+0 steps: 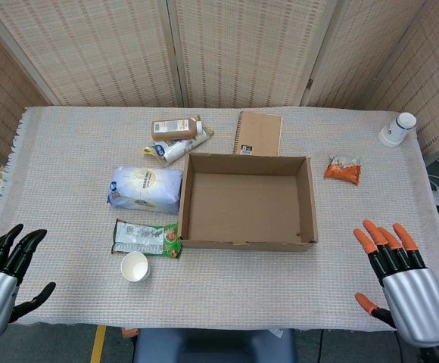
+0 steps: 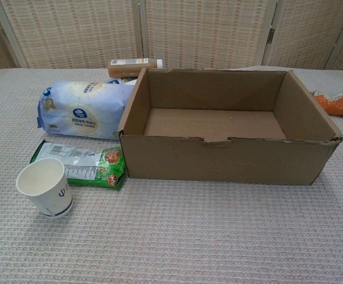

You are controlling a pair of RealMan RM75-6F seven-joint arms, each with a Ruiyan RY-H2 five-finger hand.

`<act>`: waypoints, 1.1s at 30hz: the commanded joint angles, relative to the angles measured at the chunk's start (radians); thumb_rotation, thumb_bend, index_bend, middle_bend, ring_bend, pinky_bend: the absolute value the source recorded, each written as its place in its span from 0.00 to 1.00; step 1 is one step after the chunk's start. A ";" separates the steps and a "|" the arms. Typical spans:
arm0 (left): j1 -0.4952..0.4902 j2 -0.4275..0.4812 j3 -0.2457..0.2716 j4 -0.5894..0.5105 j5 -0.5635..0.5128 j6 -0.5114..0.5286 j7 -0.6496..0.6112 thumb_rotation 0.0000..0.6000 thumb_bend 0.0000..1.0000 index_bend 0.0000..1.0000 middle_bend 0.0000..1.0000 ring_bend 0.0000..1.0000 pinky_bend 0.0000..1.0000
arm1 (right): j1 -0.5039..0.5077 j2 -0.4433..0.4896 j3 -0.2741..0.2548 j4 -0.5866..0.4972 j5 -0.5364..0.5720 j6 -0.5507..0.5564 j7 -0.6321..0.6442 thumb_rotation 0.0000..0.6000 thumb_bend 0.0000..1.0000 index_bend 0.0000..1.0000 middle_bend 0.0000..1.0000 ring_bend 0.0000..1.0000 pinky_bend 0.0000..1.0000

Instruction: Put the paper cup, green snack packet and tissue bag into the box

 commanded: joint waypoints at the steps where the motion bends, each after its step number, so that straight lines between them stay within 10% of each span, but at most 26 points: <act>1: -0.003 -0.006 0.001 0.006 0.001 -0.005 -0.006 1.00 0.21 0.09 0.14 0.01 0.16 | 0.000 -0.002 0.002 0.000 0.002 -0.003 -0.004 1.00 0.08 0.04 0.00 0.00 0.00; 33: -0.055 0.021 0.107 -0.061 0.033 -0.247 -0.040 1.00 0.21 0.07 0.12 0.00 0.17 | 0.043 -0.043 0.048 0.000 0.101 -0.054 -0.039 1.00 0.08 0.04 0.00 0.00 0.00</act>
